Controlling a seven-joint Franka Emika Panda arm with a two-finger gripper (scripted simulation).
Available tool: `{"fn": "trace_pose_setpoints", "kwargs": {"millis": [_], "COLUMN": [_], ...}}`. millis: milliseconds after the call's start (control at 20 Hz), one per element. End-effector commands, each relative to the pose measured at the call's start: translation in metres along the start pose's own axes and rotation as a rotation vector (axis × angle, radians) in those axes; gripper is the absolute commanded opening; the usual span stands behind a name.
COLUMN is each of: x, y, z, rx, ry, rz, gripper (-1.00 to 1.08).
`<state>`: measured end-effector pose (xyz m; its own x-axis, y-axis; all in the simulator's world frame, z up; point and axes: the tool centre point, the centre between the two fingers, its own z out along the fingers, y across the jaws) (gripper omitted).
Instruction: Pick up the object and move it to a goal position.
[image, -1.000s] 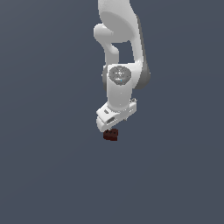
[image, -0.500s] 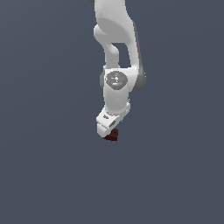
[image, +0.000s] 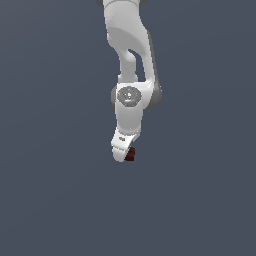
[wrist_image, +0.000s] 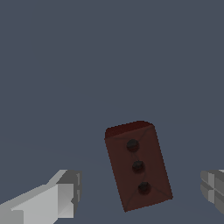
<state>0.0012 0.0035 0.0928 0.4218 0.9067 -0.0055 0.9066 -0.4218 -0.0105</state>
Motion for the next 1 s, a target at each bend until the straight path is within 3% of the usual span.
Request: {"fn": "trace_pose_setpoints", "kwargs": {"millis": [0,500,950], "x": [-0.002,-0.007,-0.008], "y": [0.002,0.005,0.006], "z": [0.004,0.014,0.016], "rx": [-0.003,-0.010,-0.011], "ry": [0.001,0.003,0.004], "rz": [-0.064,-0.227,-0.256], "gripper": [1.00,1.00,1.00]}}
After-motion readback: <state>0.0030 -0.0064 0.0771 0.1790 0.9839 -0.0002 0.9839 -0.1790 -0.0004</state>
